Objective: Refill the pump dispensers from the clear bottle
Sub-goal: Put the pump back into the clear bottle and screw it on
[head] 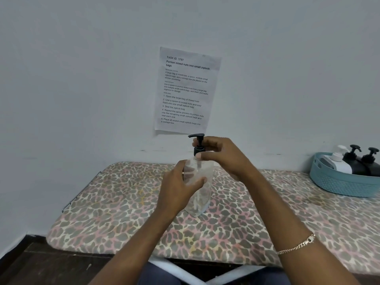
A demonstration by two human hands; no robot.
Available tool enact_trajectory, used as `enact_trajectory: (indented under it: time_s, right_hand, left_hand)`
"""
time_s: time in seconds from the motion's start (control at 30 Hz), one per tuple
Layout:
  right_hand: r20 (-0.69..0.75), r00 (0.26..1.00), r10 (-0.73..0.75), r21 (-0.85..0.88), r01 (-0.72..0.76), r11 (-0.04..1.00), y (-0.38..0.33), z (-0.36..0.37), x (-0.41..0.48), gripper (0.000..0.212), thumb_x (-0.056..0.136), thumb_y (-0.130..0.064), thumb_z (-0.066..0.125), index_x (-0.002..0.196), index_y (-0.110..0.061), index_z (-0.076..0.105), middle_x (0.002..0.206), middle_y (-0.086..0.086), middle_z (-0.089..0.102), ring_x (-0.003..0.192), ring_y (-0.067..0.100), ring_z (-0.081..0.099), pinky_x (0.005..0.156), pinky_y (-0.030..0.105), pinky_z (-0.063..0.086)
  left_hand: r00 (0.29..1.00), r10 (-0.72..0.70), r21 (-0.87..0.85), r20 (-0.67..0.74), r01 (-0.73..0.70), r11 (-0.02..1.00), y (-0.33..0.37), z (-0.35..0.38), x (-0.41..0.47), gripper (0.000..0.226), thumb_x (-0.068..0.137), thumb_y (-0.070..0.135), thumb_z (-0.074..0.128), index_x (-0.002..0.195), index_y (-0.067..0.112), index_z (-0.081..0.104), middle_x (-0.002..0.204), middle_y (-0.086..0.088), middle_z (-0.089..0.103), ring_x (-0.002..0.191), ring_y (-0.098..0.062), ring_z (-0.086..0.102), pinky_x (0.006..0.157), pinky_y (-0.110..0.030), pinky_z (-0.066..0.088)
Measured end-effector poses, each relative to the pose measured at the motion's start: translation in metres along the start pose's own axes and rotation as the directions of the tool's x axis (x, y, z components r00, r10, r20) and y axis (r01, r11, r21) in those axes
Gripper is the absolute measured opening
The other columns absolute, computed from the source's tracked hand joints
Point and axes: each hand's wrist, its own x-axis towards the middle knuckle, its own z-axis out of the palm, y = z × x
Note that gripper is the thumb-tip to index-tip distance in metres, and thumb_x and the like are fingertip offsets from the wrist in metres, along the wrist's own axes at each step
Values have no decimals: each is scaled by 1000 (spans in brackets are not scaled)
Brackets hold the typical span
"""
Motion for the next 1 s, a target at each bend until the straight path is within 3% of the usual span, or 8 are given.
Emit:
enact_trajectory:
  time_s: [0.13, 0.27, 0.37, 0.47, 0.57, 0.67, 0.83, 1.0]
  right_hand:
    - [34, 999, -24, 91, 21, 996, -2, -10, 1, 35, 84, 7, 77, 118, -3, 75, 113, 10, 79, 107, 23, 75, 100, 36, 58]
    - [-106, 994, -13, -56, 7, 998, 2, 12, 4, 30, 75, -20, 92, 99, -13, 75, 92, 5, 72, 73, 7, 56, 78, 29, 53]
    - [-219, 976, -9, -151, -25, 988, 6, 26, 0, 47, 71, -41, 94, 97, -16, 63, 84, -5, 59, 69, 8, 51, 67, 19, 44]
    - [-162, 987, 17, -145, -41, 989, 6, 20, -1, 50, 74, -44, 91, 112, -23, 65, 105, -10, 72, 96, 6, 68, 88, 28, 54]
    - [18, 1000, 8, 43, -9, 999, 8, 1, 1, 36, 85, -10, 83, 119, -11, 73, 115, 3, 77, 112, 18, 72, 107, 44, 53]
    - [67, 998, 3, 143, -13, 990, 12, -7, 2, 39, 83, 6, 79, 120, -4, 74, 117, 9, 78, 115, 24, 73, 108, 43, 53]
    - [-120, 993, -19, 97, 31, 995, 17, 17, 2, 37, 74, -10, 93, 100, -11, 67, 93, 1, 76, 84, 12, 70, 85, 33, 58]
    - [-259, 964, -52, -90, 30, 996, 16, 37, -6, 54, 74, -33, 93, 100, -14, 50, 85, -3, 51, 70, 6, 45, 63, 13, 40]
  left_hand:
    - [1000, 0, 0, -6, 0, 1000, -2, 1, 0, 66, 82, 54, 84, 137, 25, 60, 111, 15, 68, 100, 1, 68, 84, -26, 59]
    - [1000, -4, 0, -4, 4, 1000, -3, 1, -1, 65, 83, 55, 82, 138, 29, 59, 114, 15, 69, 105, -1, 68, 89, -34, 60]
    - [1000, -11, -8, 3, 11, 1000, 0, 1, -2, 65, 83, 55, 82, 138, 29, 58, 116, 14, 69, 106, -1, 68, 92, -32, 59]
    - [1000, -5, -8, -2, 5, 1000, -1, 1, -2, 66, 83, 56, 82, 139, 29, 58, 117, 13, 70, 107, -2, 68, 92, -29, 58]
    - [1000, -2, -11, 2, 2, 1000, -3, 1, -1, 69, 82, 57, 82, 140, 27, 58, 116, 14, 69, 107, -1, 68, 90, -28, 59]
    - [1000, -3, -8, -2, 3, 1000, -4, 2, -1, 70, 82, 57, 82, 140, 26, 58, 115, 15, 69, 105, 1, 68, 90, -29, 59]
    - [1000, -3, -17, -5, 3, 1000, -2, -1, -2, 65, 83, 55, 82, 139, 31, 58, 115, 15, 68, 105, 3, 67, 88, -25, 57]
    - [1000, -6, -9, 0, 6, 1000, 1, -1, -4, 71, 84, 55, 81, 144, 29, 56, 117, 13, 70, 105, 3, 65, 86, -14, 50]
